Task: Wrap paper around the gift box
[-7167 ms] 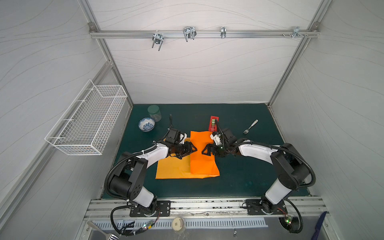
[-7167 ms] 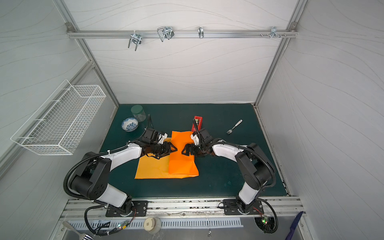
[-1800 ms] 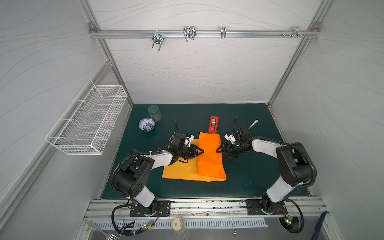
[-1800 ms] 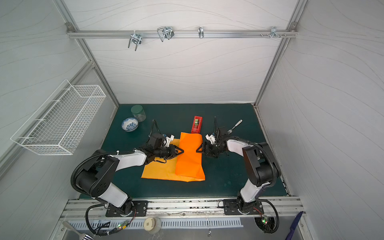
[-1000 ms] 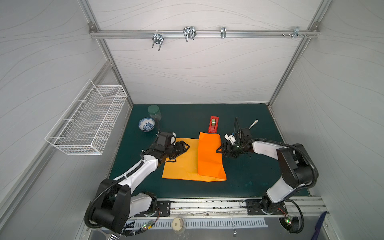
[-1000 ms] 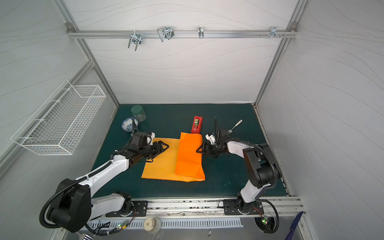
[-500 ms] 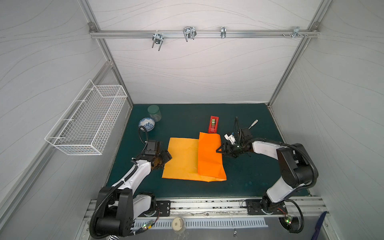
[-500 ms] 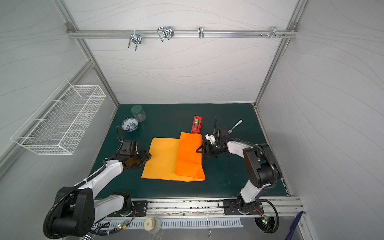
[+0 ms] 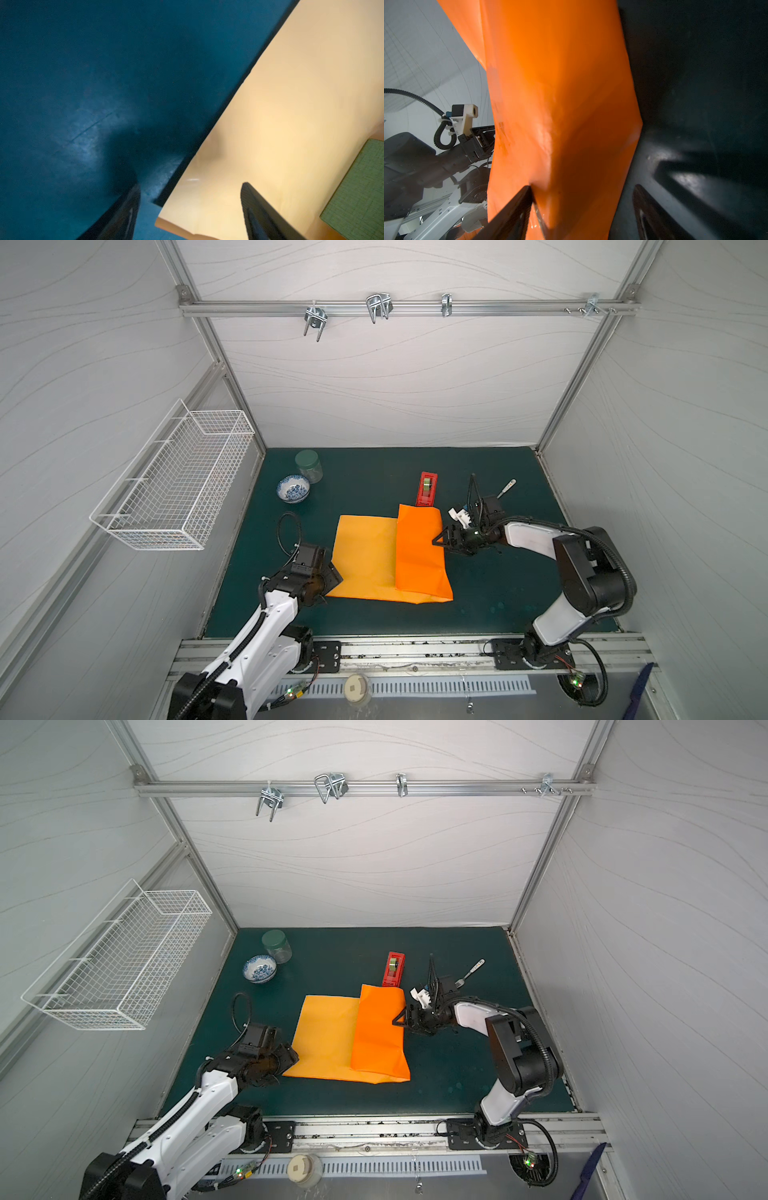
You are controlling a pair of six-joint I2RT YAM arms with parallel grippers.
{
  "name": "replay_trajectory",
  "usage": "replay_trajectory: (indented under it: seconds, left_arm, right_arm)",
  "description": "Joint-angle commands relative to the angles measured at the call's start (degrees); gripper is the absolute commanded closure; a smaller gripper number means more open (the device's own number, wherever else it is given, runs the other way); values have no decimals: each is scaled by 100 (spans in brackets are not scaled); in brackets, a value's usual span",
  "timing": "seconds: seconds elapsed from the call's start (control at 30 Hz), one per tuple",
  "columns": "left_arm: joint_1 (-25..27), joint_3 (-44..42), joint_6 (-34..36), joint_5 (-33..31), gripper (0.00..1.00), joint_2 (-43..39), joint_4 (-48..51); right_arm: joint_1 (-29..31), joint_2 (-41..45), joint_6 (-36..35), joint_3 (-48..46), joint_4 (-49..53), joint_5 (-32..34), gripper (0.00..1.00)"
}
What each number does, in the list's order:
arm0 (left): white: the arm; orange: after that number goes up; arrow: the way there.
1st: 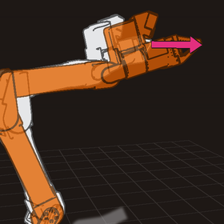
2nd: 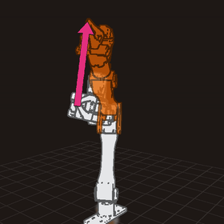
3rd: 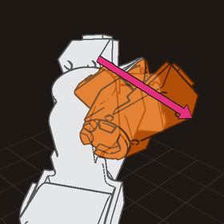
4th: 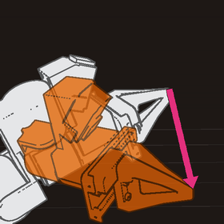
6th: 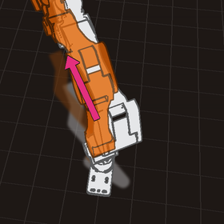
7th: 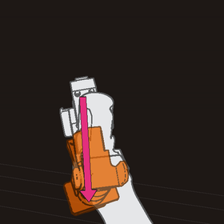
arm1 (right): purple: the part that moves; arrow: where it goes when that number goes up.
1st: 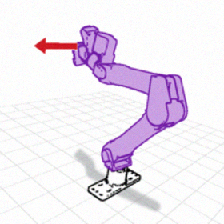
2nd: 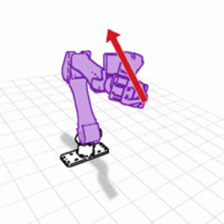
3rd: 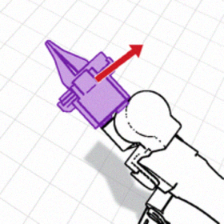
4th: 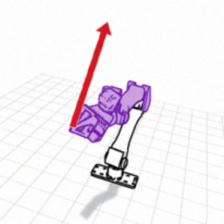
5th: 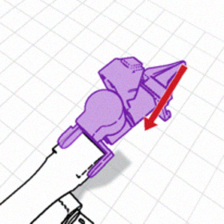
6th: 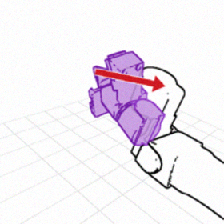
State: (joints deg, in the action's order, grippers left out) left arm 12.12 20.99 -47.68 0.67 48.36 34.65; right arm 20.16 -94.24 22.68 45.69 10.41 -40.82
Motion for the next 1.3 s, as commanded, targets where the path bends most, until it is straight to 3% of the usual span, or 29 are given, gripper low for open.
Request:
replay_trajectory:
  seconds: [0.0,0.37,0.8,1.07,1.27]
  left_arm:
    - [98,-70,-246,179,24,12,57]
    - [221,-173,-380,1118,28,178,-737]
    - [182,-34,65,678,27,84,-1224]
    - [-719,-70,354,1638,26,557,-2159]
    - [-823,97,624,1782,28,1111,-2778]
  right_arm:
    - [9,-206,-97,-236,570,700,24]
    - [7,-167,-97,-254,567,728,24]
    - [14,-156,-95,-270,558,732,25]
    - [14,-169,-77,-268,532,720,25]
    - [23,-197,-70,-254,522,710,25]
